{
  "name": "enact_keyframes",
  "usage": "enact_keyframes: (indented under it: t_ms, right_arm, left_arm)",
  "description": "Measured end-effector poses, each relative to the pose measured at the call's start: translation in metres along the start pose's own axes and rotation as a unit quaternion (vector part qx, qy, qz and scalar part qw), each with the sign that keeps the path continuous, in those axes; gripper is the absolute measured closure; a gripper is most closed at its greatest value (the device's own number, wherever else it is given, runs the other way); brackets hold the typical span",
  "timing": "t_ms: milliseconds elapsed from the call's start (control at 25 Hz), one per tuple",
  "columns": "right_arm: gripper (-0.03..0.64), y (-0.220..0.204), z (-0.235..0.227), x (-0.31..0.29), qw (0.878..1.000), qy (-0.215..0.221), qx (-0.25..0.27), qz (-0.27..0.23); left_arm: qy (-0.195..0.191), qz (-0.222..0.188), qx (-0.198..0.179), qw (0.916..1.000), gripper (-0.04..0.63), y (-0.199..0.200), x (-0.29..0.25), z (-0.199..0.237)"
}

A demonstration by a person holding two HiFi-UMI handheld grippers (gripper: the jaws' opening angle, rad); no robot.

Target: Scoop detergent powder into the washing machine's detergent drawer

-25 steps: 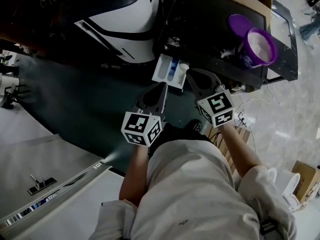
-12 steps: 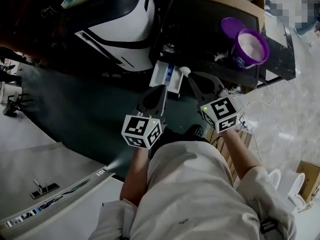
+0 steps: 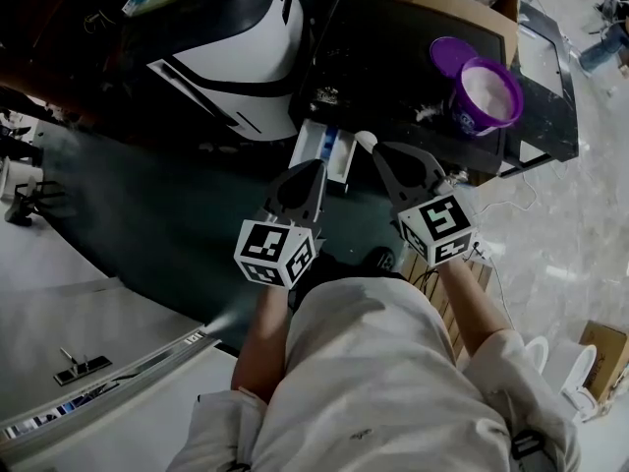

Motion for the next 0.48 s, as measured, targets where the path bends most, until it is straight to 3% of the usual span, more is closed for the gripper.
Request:
enact_keyframes:
  t_ms: [480]
  right_arm:
    - [0.607, 0.0065, 0.0008, 0.0054, 1.000, 0.007, -0.003, -0.007]
  left_arm:
    - [0.005, -0.005, -0.002, 1.0000, 0.575, 0.0045, -0.0025, -0.0035]
Point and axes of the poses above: the fingertips, and each gripper's own axes: x backward along the fingers, z to its left, y out of its top, the point moved 5 cm from there along x, backward along the fingers, and after that the axes turned 12 degrees about -z, right-handed, at the moved point
